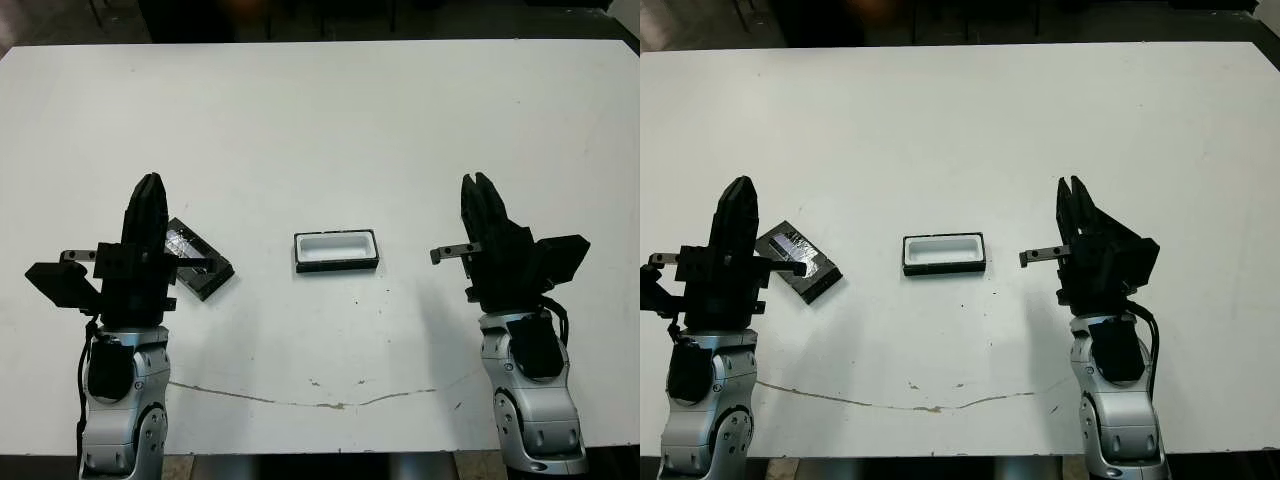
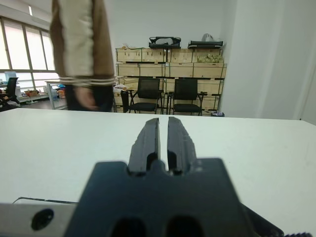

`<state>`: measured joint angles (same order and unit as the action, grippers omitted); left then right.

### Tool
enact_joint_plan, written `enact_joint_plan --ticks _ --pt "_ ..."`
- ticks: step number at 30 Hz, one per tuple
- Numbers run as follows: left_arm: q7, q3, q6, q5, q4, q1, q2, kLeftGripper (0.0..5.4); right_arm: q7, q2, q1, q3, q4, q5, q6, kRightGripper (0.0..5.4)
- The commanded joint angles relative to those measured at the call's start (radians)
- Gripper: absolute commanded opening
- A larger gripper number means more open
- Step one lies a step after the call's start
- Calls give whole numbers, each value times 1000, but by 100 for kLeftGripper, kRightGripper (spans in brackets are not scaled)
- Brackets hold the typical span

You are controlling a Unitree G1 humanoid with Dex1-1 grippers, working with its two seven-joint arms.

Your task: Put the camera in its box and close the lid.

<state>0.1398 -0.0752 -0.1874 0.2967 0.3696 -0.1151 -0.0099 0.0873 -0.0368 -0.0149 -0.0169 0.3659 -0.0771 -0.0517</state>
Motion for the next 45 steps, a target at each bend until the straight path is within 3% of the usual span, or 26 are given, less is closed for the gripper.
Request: enact_joint_plan --ticks 1,13,16,18,22,27,31,36,39,45 --pt "3 -7 10 8 -13 -6 5 3 -4 -1 -8 -2 -10 7 14 0" --pt "14 -10 2 20 -25 -9 6 3 24 -18 -8 10 -17 -23 23 0" --pt "10 -10 7 18 -18 -10 3 3 42 -47 5 36 20 -47 76 0" --pt "11 -9 -3 5 -21 -11 5 3 62 -87 28 73 51 -72 124 0" --pt "17 -13 0 21 -24 -10 4 3 187 -224 118 189 -19 -175 132 0" --pt "18 -20 9 32 -19 -11 7 3 276 -431 228 281 -91 -209 280 0" --pt "18 -21 6 32 -19 -13 10 0 359 -578 297 304 -181 -211 381 44" --pt "15 -22 -6 17 -27 -13 9 0 535 -688 363 277 -371 -198 312 131" --pt "19 -20 -23 4 -41 -10 8 0 622 -722 391 242 -432 -198 310 186" --pt "18 -18 -21 10 -53 -1 5 0 788 -730 442 212 -566 -233 282 291"
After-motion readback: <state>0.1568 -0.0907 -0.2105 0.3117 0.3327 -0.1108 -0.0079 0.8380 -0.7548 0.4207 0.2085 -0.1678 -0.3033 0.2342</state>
